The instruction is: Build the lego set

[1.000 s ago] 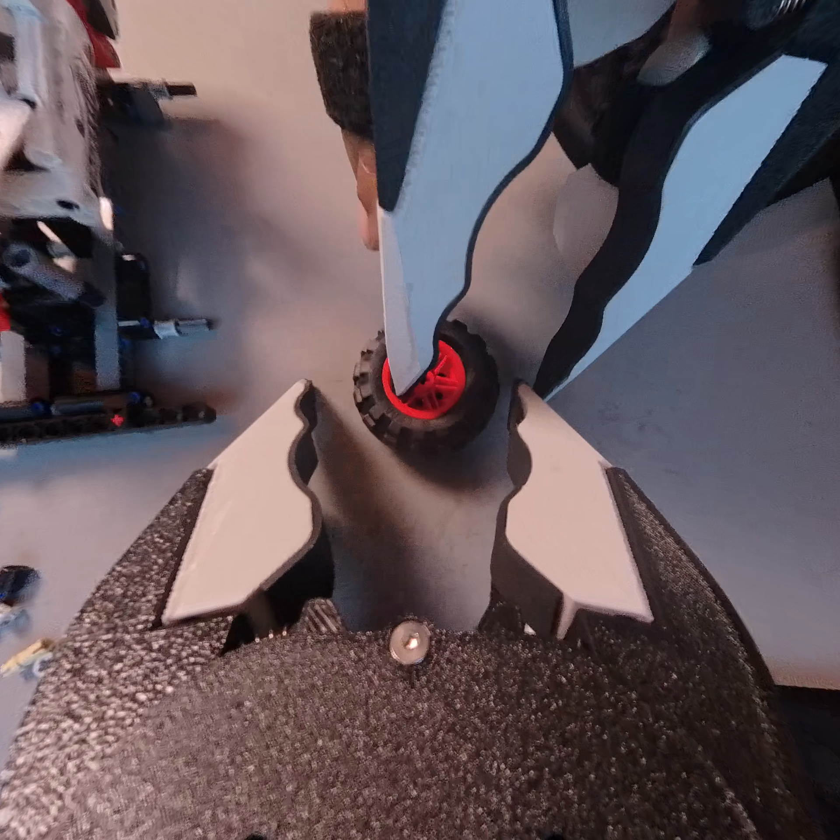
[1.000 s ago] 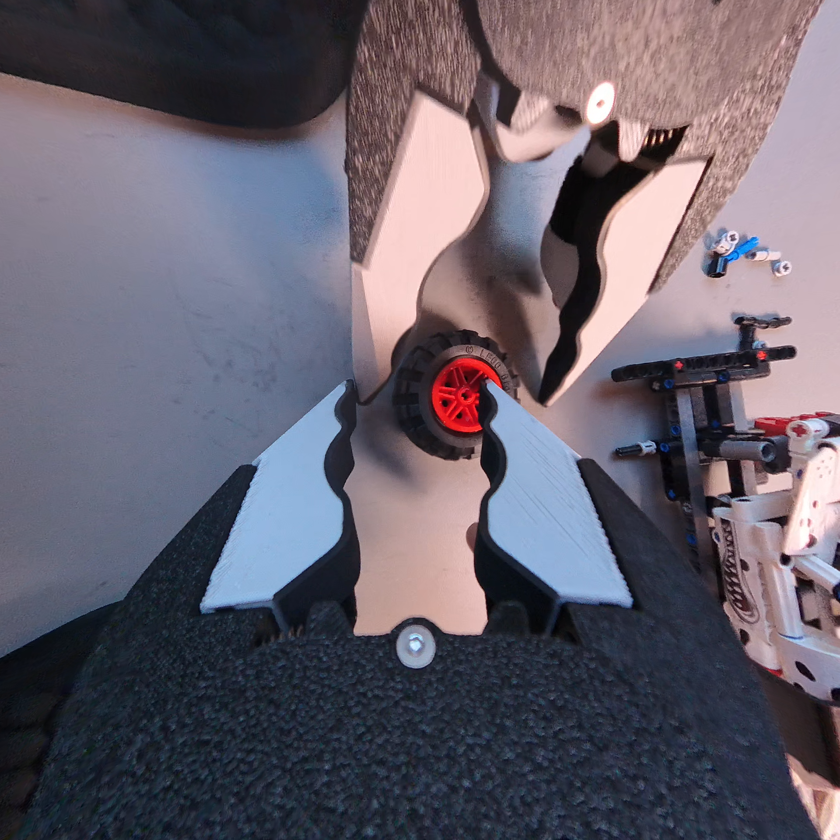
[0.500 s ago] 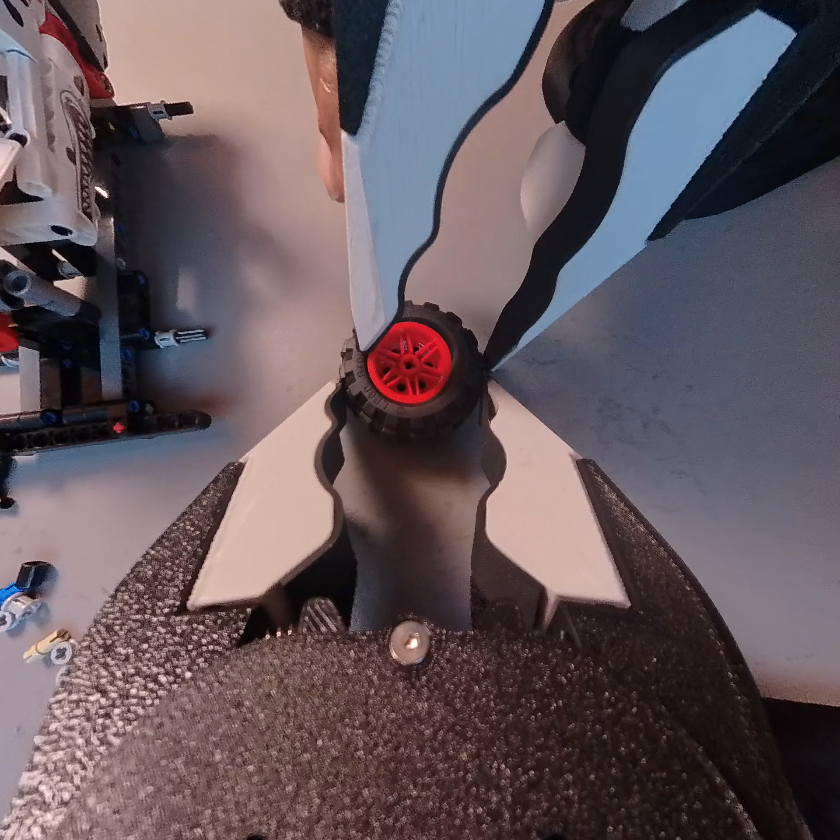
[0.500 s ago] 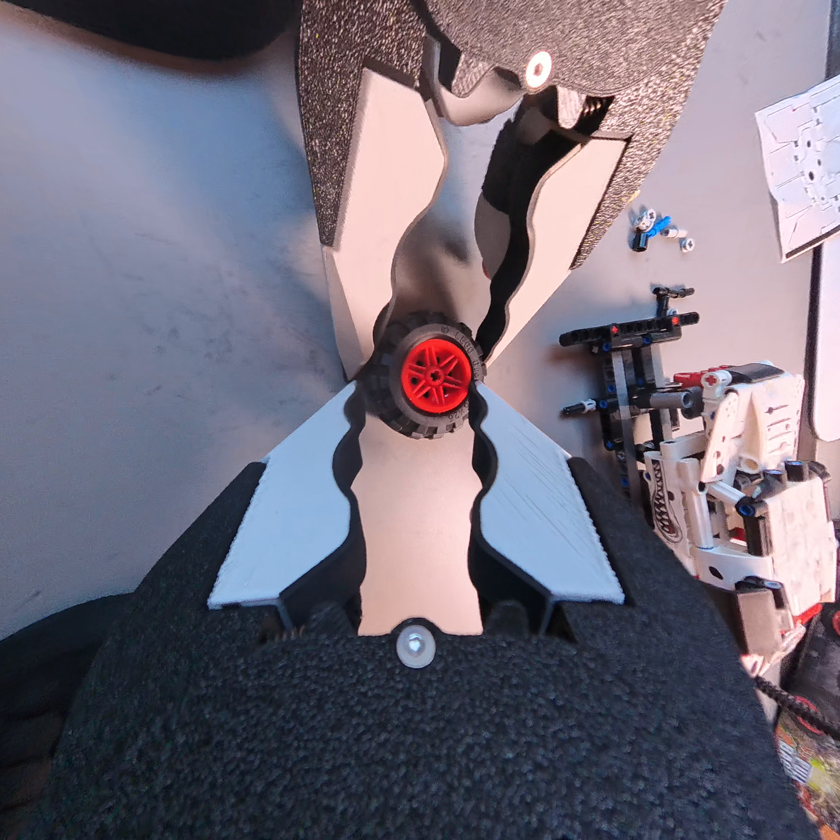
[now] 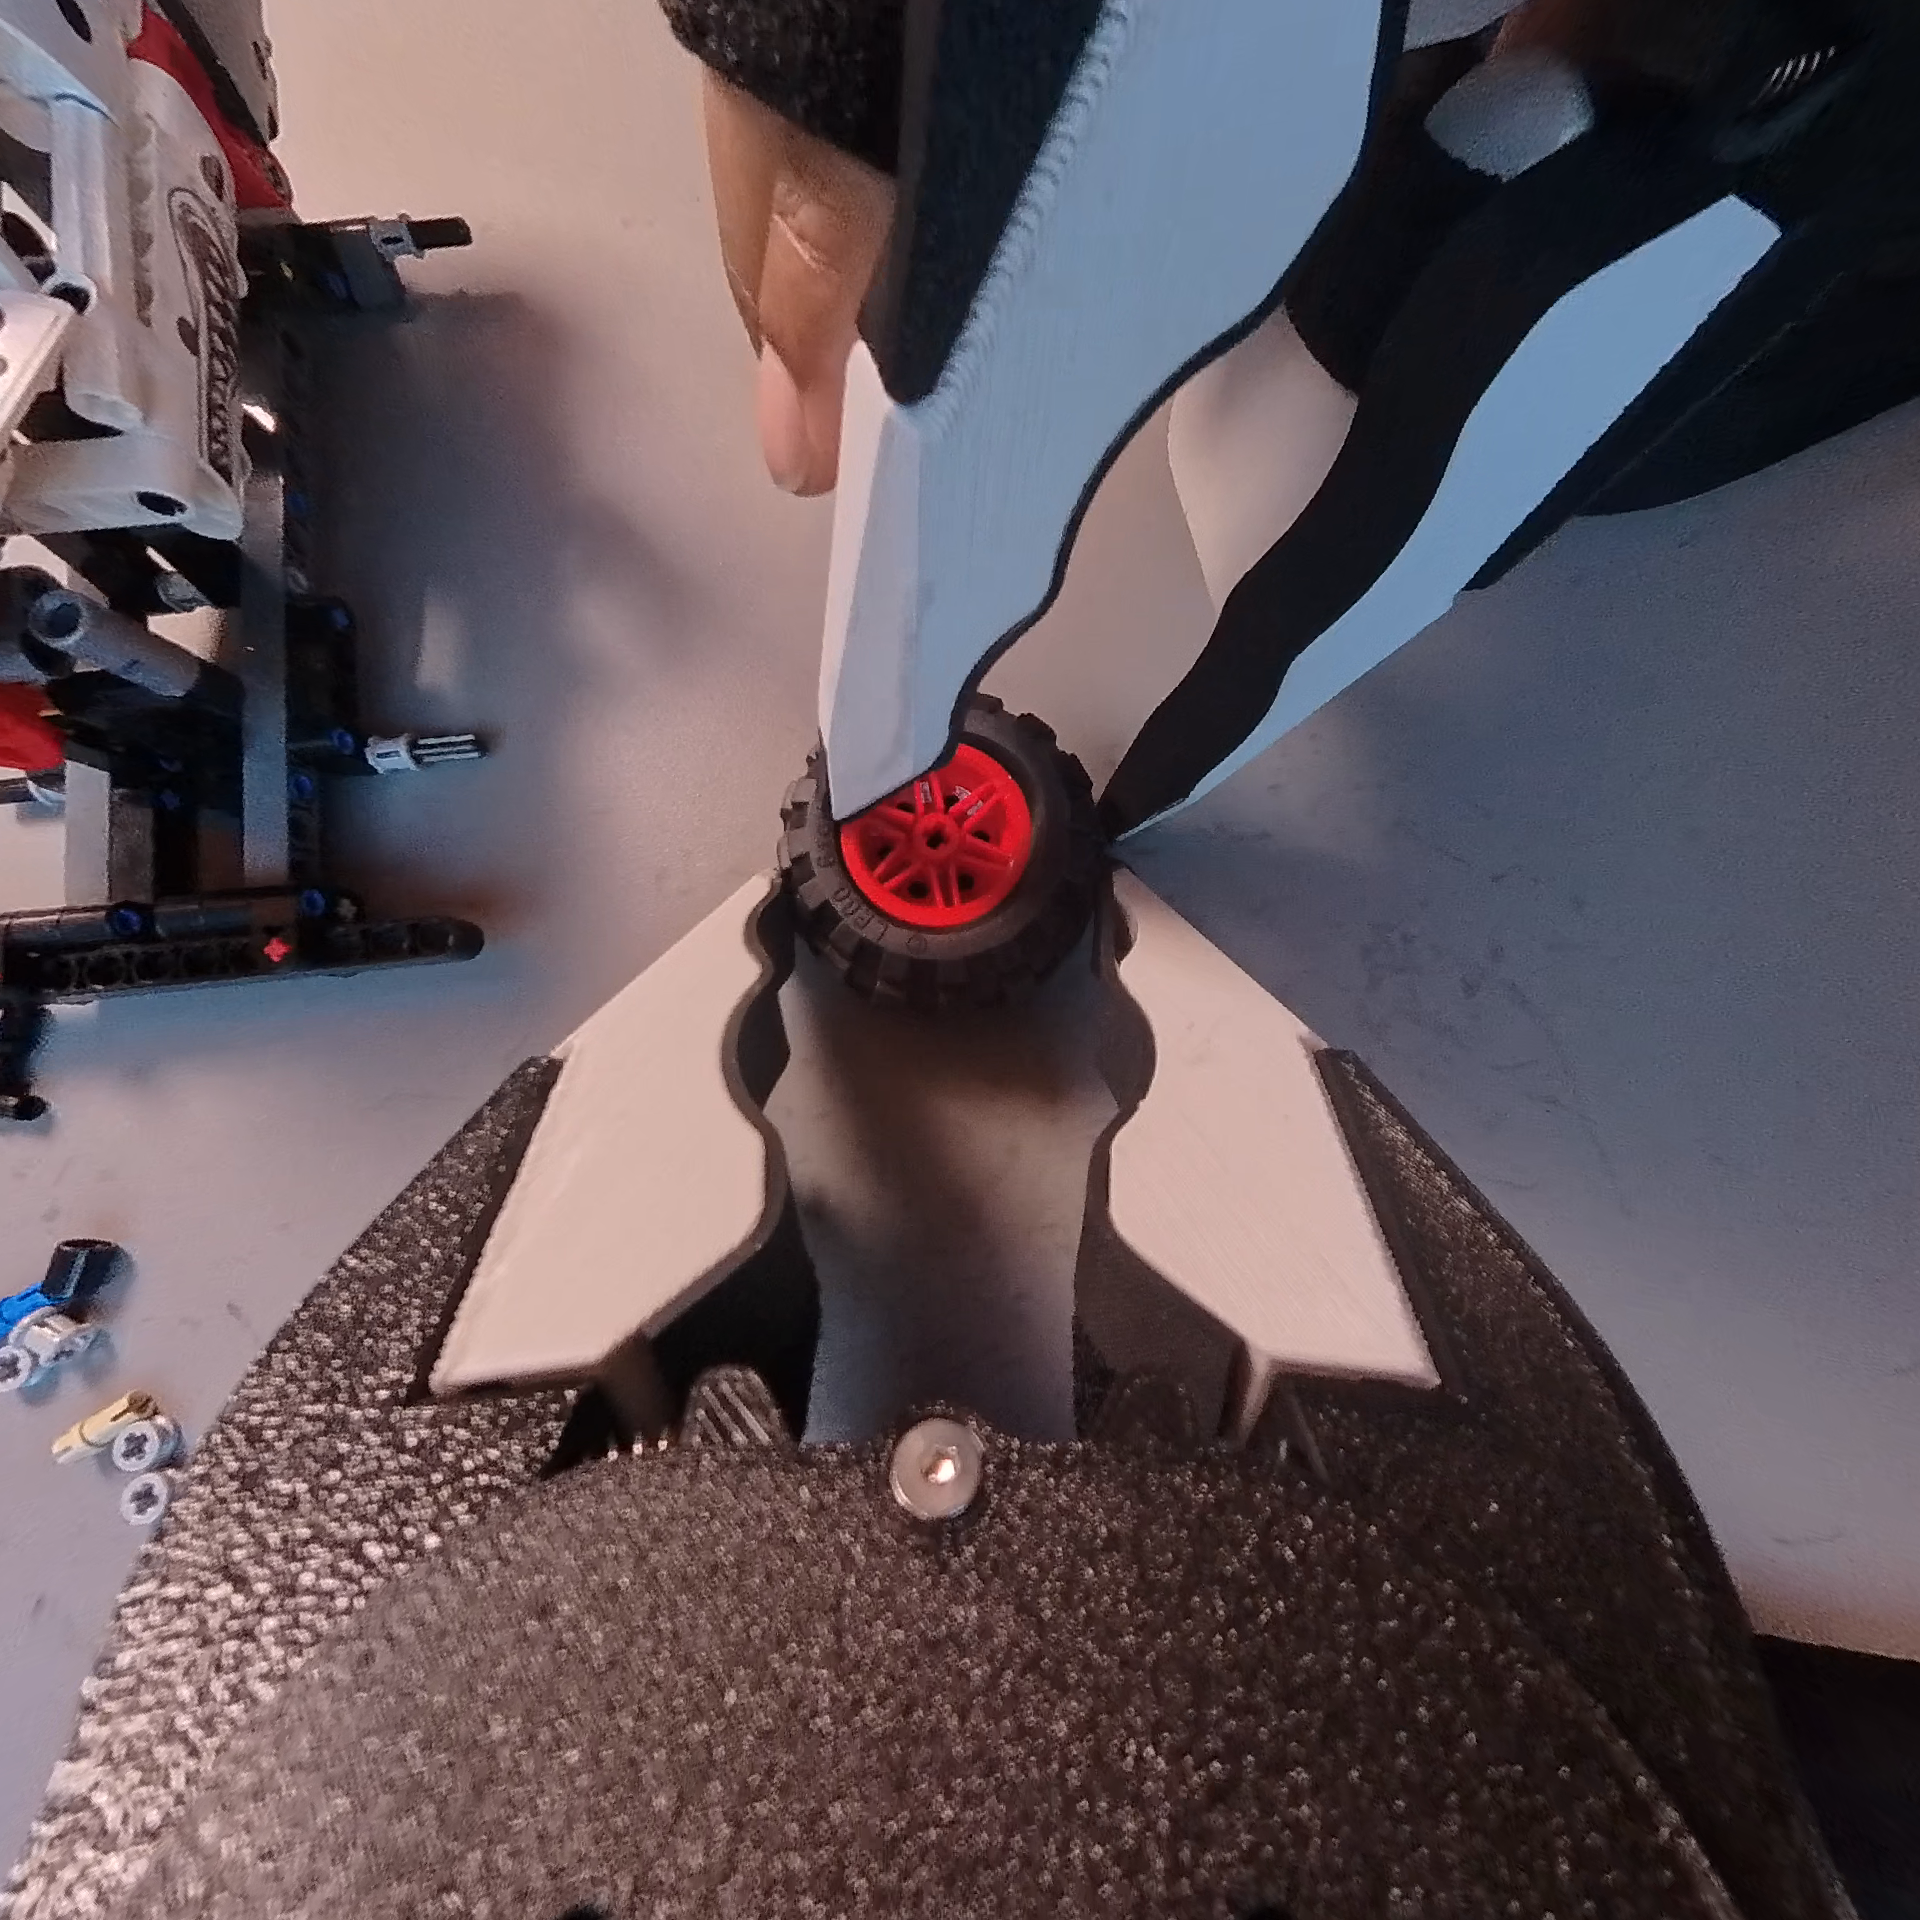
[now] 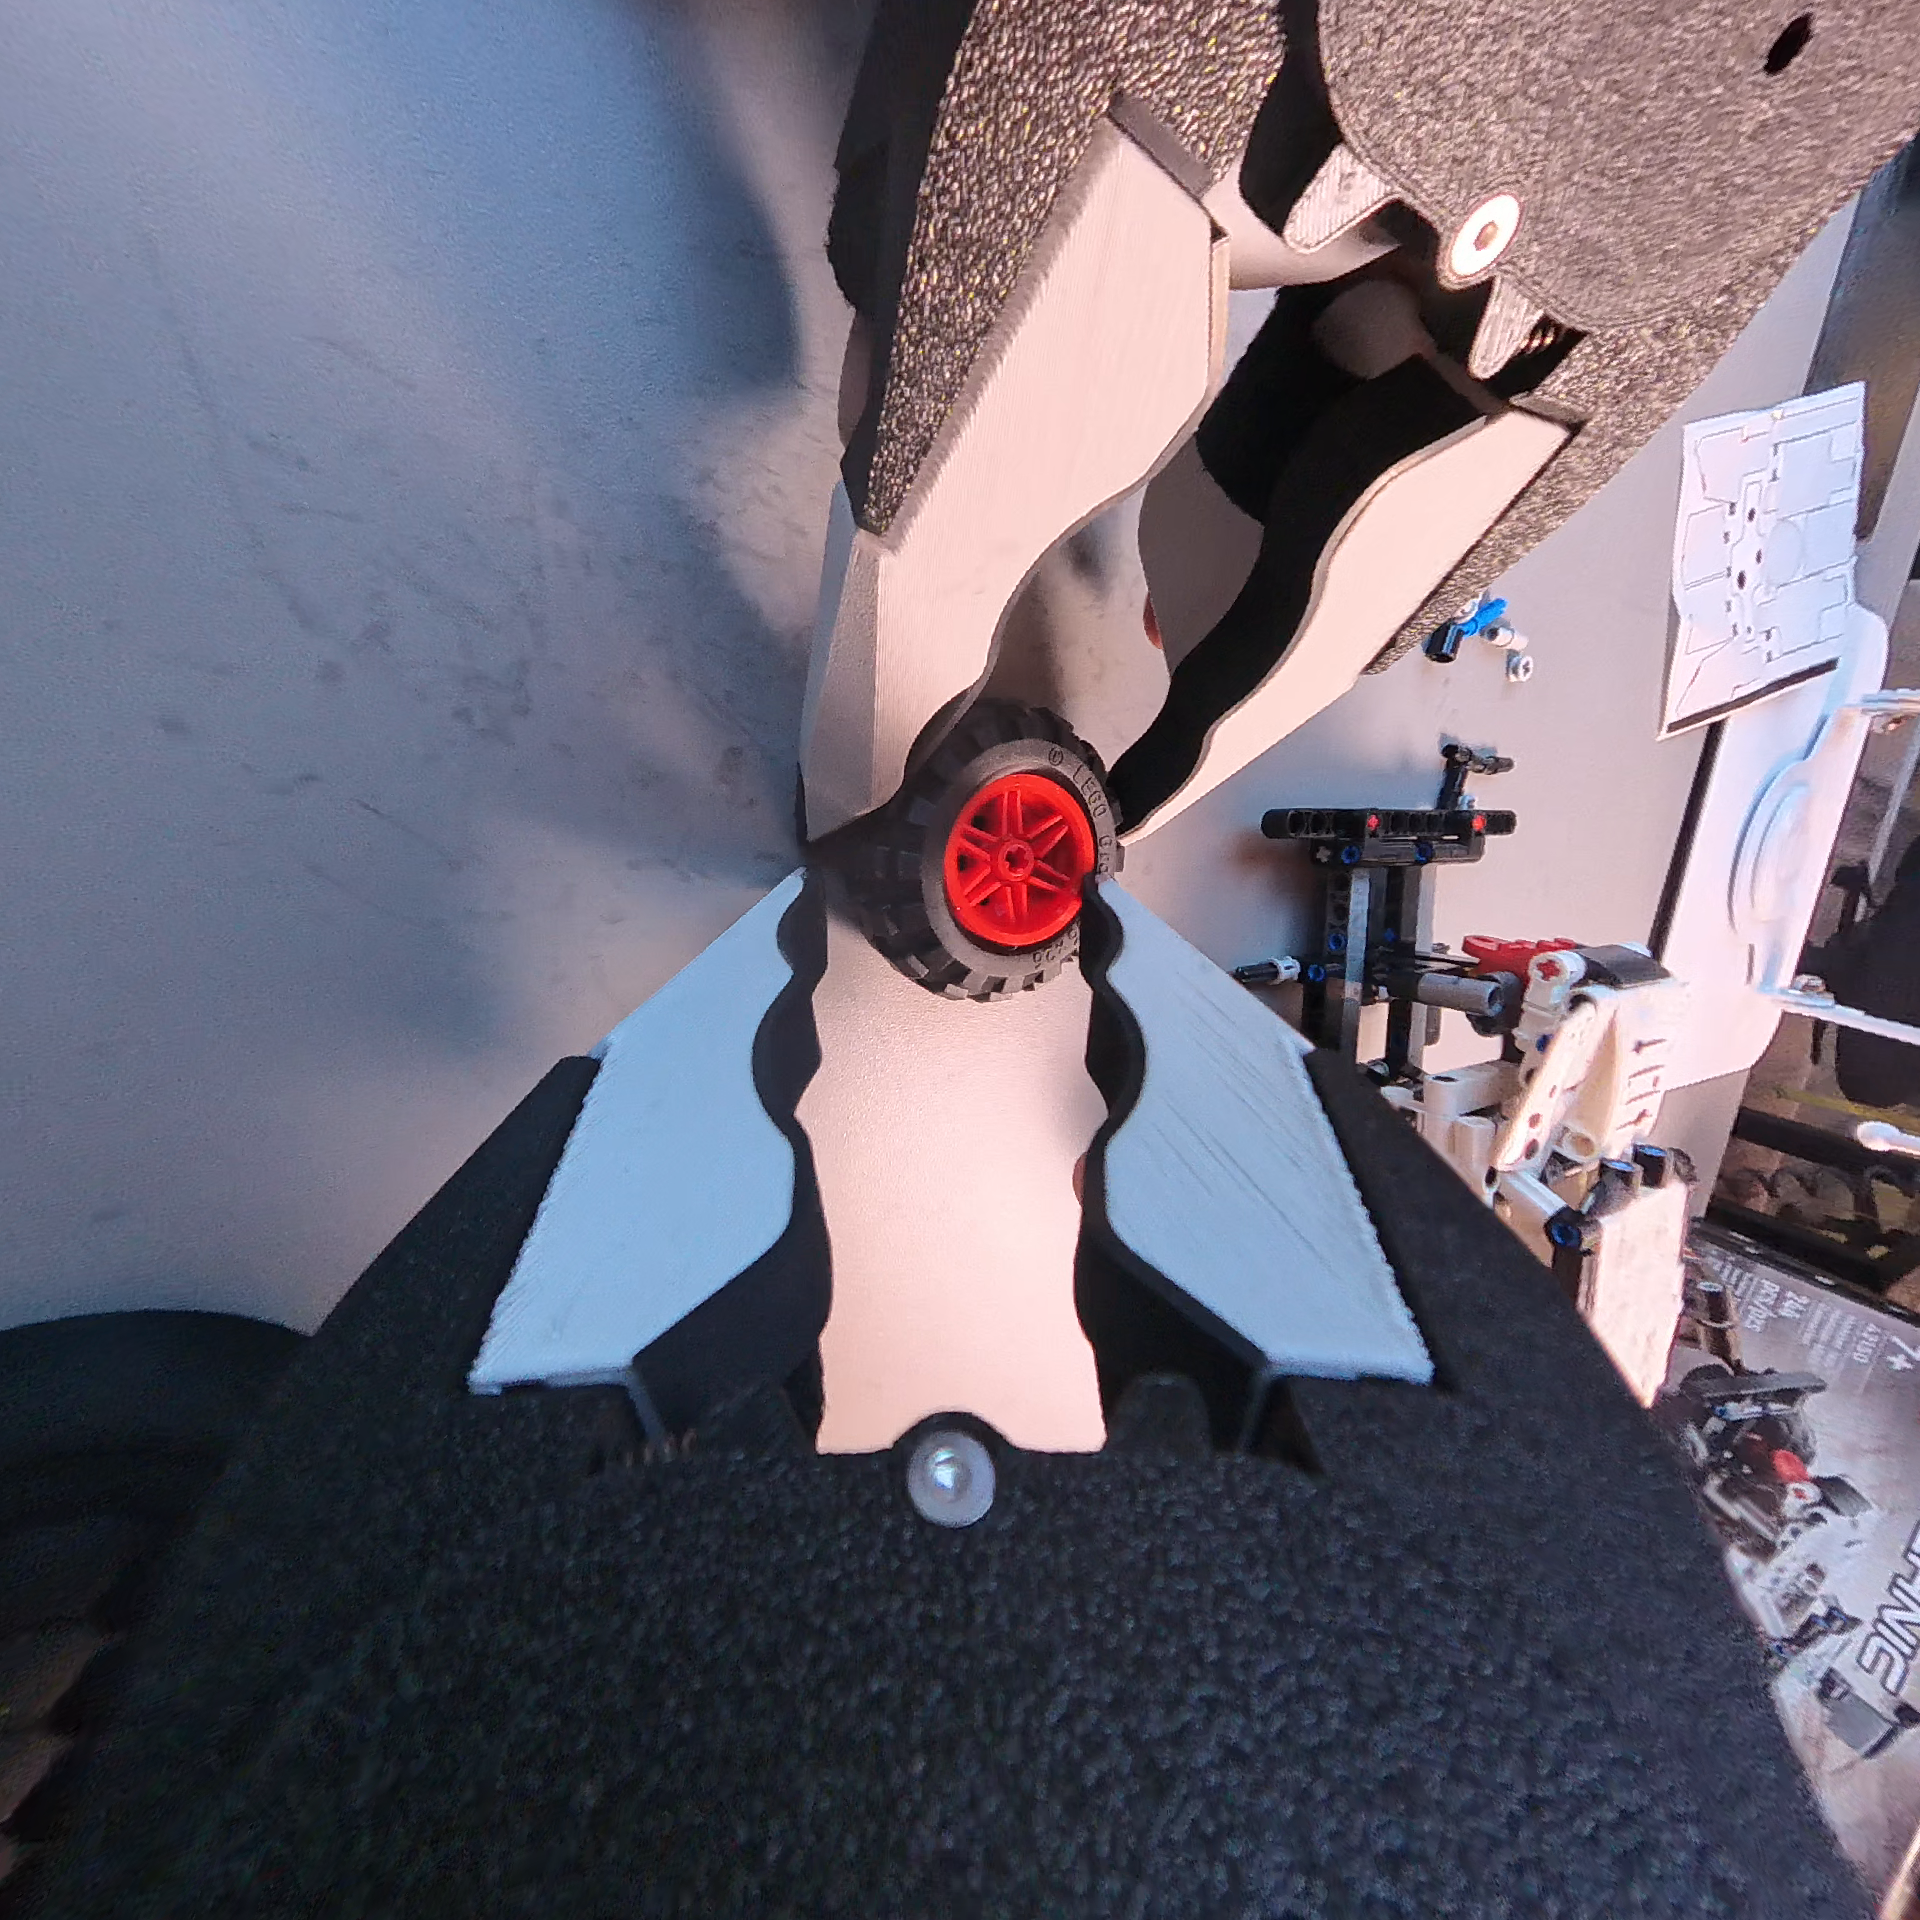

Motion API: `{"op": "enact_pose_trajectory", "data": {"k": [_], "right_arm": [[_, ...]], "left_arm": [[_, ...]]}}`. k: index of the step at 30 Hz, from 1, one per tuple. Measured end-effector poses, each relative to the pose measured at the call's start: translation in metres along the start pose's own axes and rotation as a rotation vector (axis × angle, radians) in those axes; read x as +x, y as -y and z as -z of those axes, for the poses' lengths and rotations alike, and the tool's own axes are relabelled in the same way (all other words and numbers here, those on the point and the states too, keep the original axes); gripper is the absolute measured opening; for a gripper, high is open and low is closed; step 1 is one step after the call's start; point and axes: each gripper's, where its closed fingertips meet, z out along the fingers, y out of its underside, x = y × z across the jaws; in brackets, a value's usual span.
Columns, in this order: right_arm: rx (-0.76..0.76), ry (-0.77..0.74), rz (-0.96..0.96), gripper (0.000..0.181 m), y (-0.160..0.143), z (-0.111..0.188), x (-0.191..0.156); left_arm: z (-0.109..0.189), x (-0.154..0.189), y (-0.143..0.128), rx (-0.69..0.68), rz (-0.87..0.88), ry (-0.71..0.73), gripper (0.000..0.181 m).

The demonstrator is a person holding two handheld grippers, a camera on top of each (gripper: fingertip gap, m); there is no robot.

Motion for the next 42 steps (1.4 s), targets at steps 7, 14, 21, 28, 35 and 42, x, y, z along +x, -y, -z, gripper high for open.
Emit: {"op": "enact_pose_trajectory", "data": {"k": [7, 14, 21, 28, 35, 42], "right_arm": [[-0.015, -0.001, 0.082, 0.042, 0.0, -0.001, -0.001], [-0.039, 0.029, 0.189, 0.039, 0.001, -0.001, -0.002], [0.02, 0.099, 0.228, 0.031, 0.008, -0.001, -0.008], [-0.002, 0.108, 0.181, 0.035, 0.005, 0.0, -0.008], [-0.001, -0.063, 0.119, 0.035, 0.004, 0.004, -0.01], [-0.042, -0.006, 0.07, 0.033, 0.004, 0.003, -0.011]], "left_arm": [[0.001, 0.001, 0.002, 0.023, -0.07, 0.036, 0.054], [0.002, 0.002, 0.004, 0.034, -0.114, 0.053, 0.054], [-0.005, 0.004, 0.005, 0.022, 0.002, -0.065, 0.067], [-0.006, 0.005, 0.006, 0.019, -0.027, -0.067, 0.061], [-0.004, 0.007, 0.004, 0.025, -0.035, -0.035, 0.059], [-0.003, 0.007, 0.006, 0.032, -0.062, 0.006, 0.057]]}}
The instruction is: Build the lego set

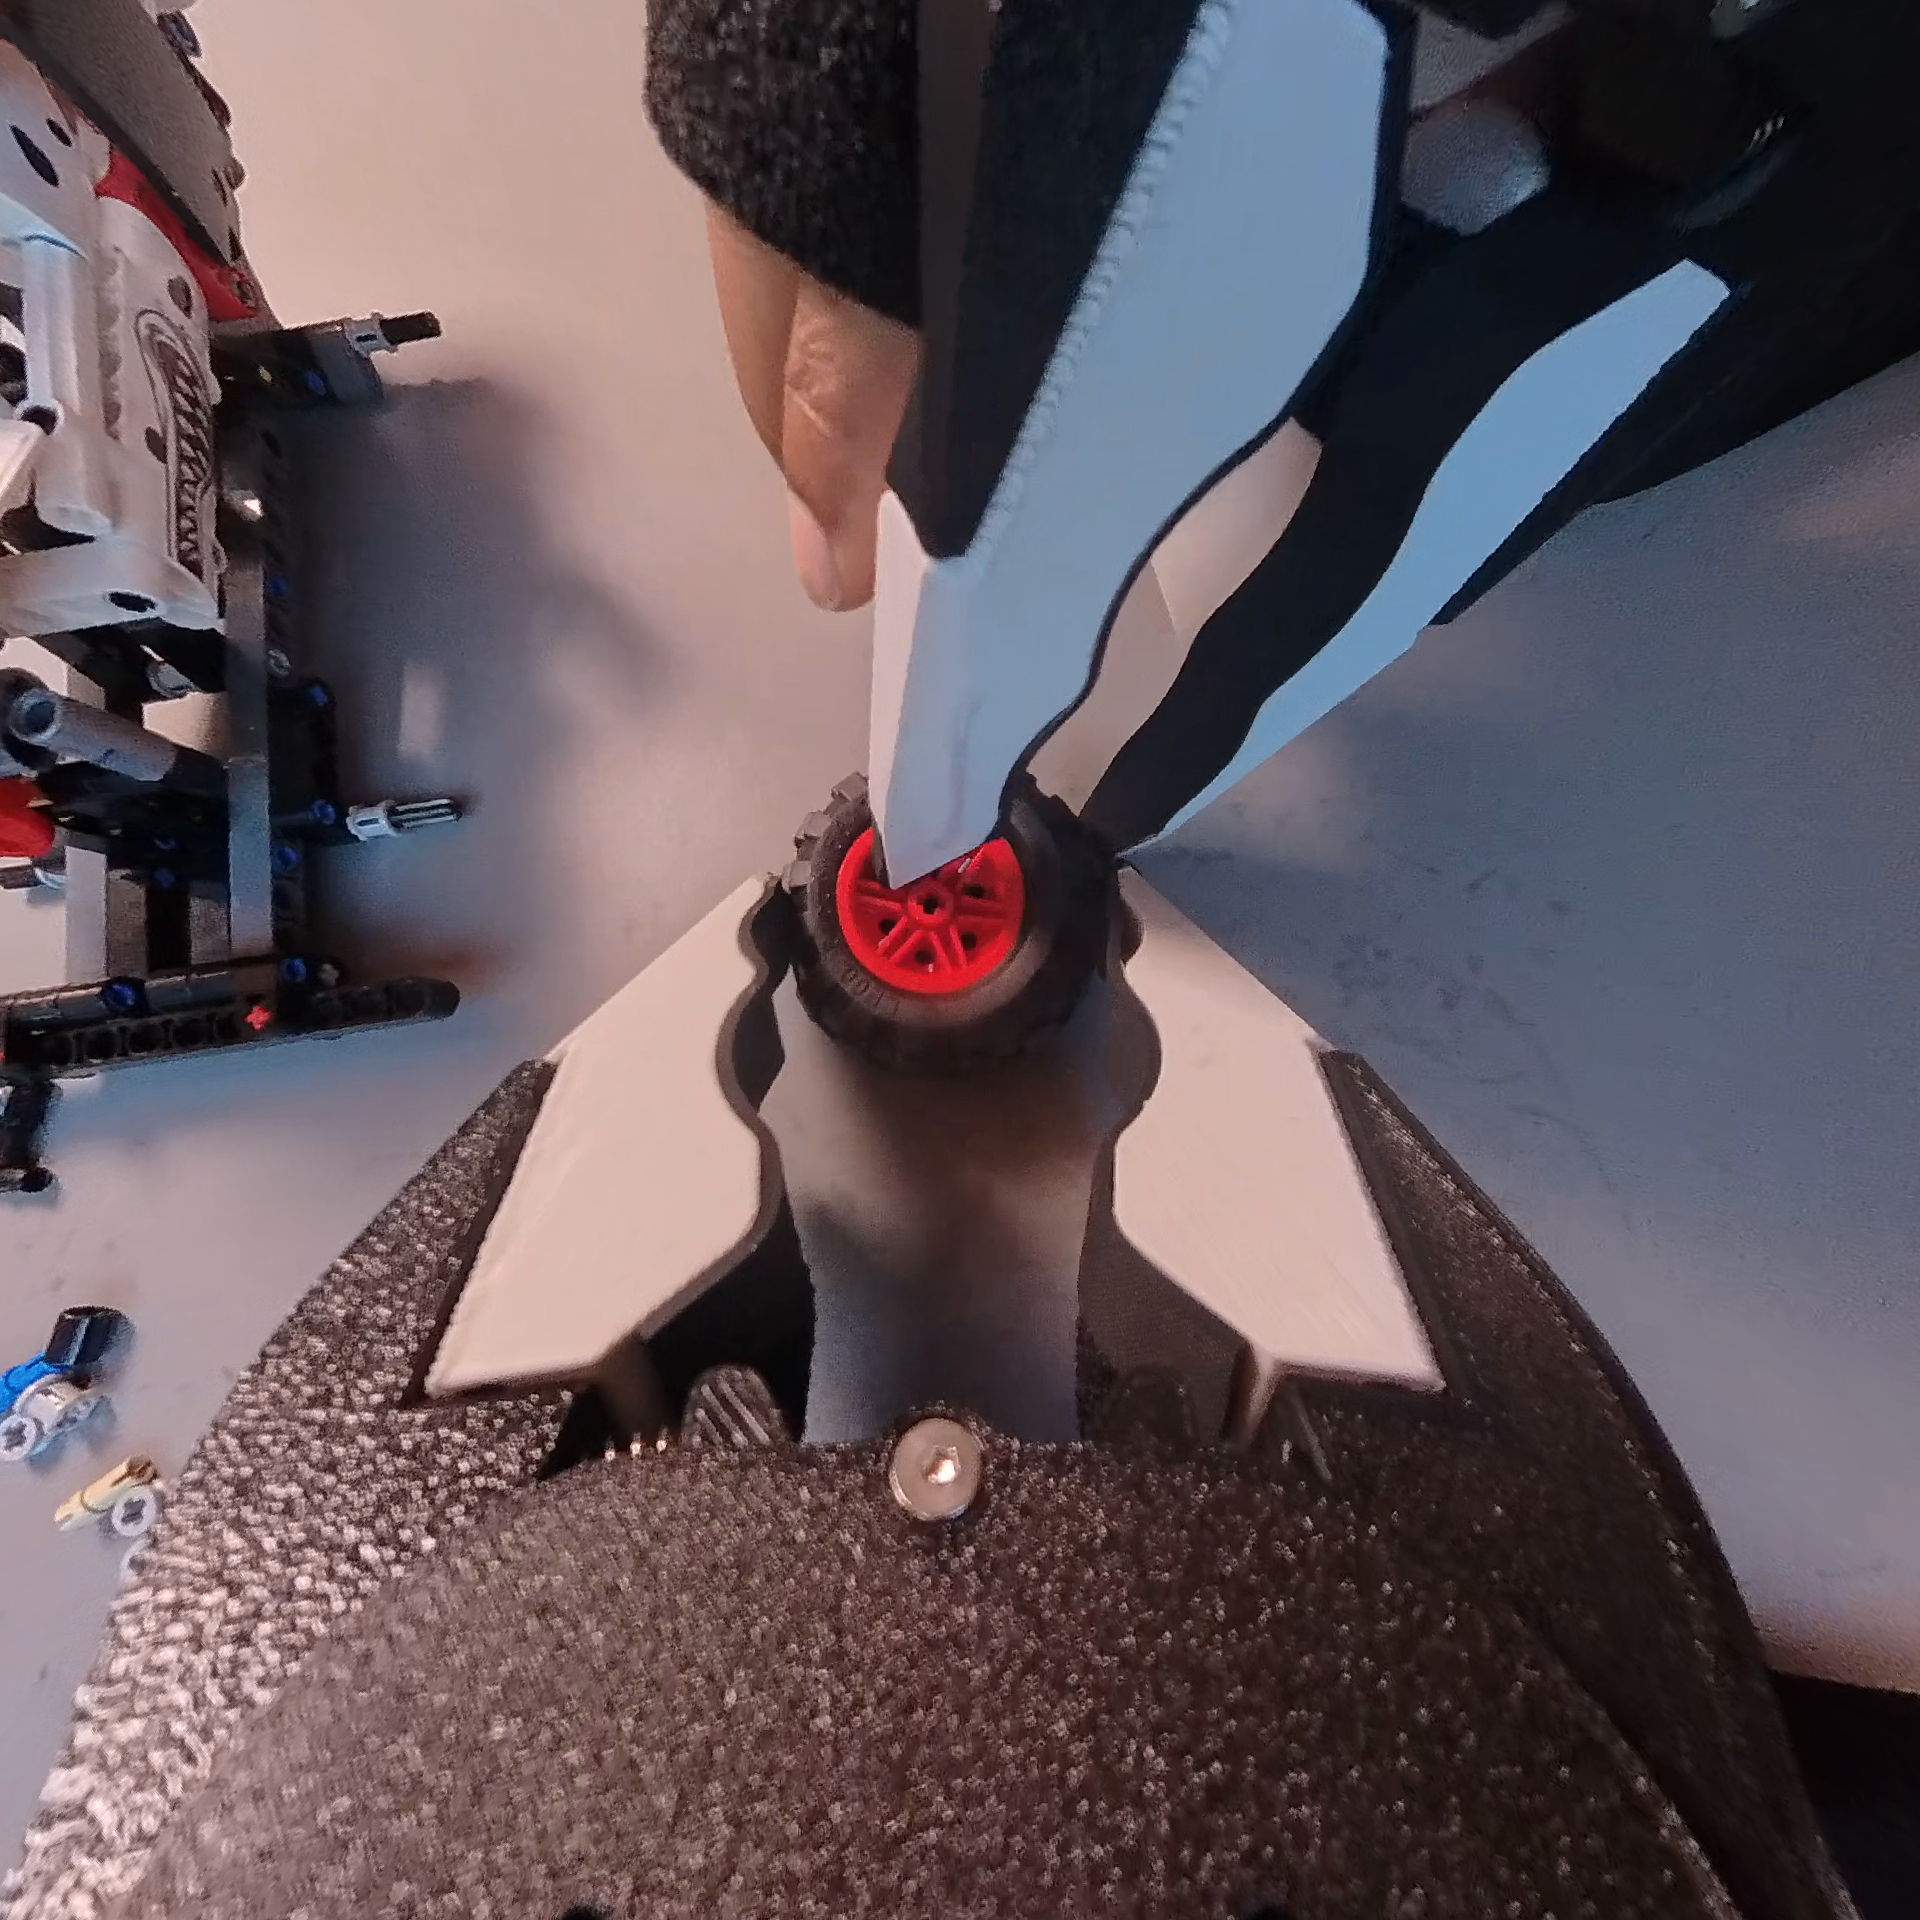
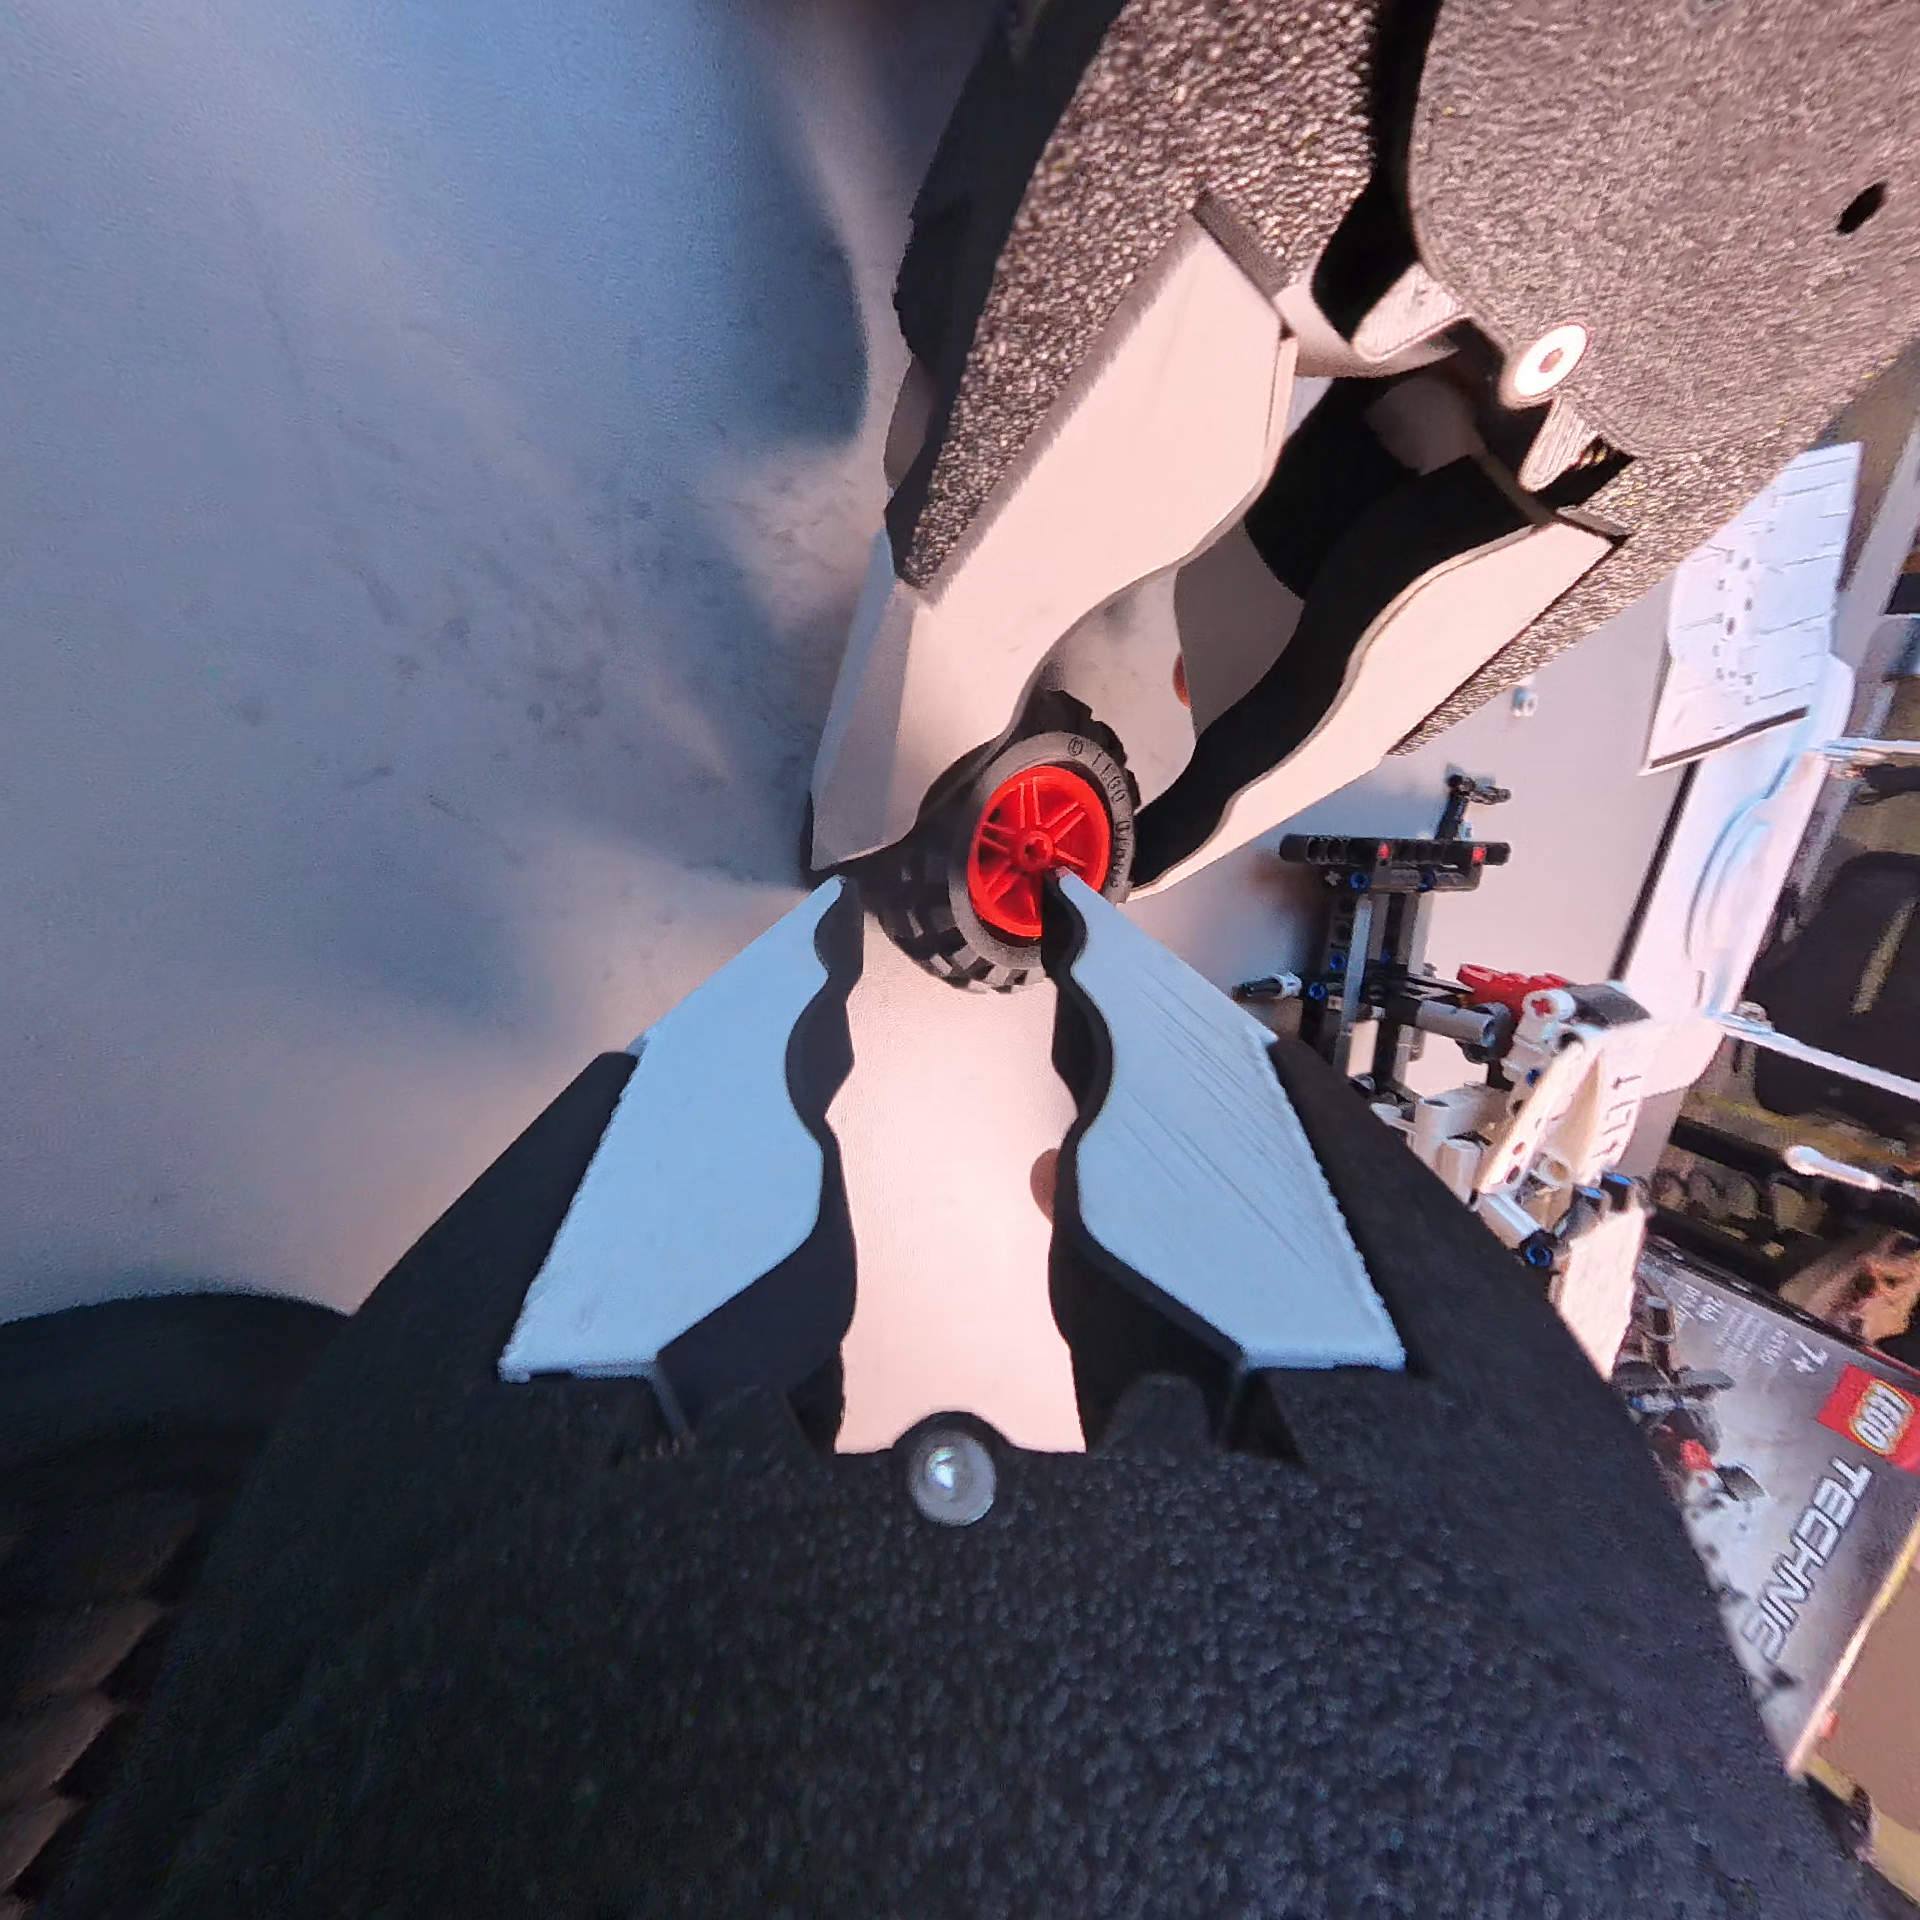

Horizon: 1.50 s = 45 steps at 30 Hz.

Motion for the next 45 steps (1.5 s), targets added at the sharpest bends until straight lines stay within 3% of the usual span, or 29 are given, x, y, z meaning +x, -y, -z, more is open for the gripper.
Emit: {"op": "enact_pose_trajectory", "data": {"k": [8, 15, 17, 21, 25, 40, 45], "right_arm": [[0.021, 0.157, -0.017, 0.029, 0.002, -0.001, 0.0], [0.067, 0.291, -0.071, 0.029, 0.003, -0.001, 0.001], [0.081, 0.343, -0.097, 0.028, 0.003, -0.001, 0.001], [0.099, 0.379, -0.12, 0.028, 0.004, -0.001, 0.001], [0.118, 0.425, -0.15, 0.028, 0.004, 0.0, 0.001], [0.162, 0.474, -0.124, 0.026, 0.008, 0.0, 0.001], [0.192, 0.387, -0.163, 0.029, 0.008, 0.003, 0.002]], "left_arm": [[0.003, 0.0, 0.007, 0.026, -0.1, 0.08, 0.051], [0.005, 0.0, 0.008, 0.06, -0.034, 0.013, 0.053], [0.006, 0.0, 0.008, 0.069, 0.014, -0.025, 0.057], [0.008, -0.004, -0.009, -0.004, 0.119, -0.07, 0.081], [0.002, 0.0, -0.003, -0.016, 0.067, -0.079, 0.06], [0.005, 0.003, -0.001, 0.02, -0.047, 0.007, 0.051], [0.006, 0.001, -0.003, 0.02, -0.047, 0.014, 0.057]]}}
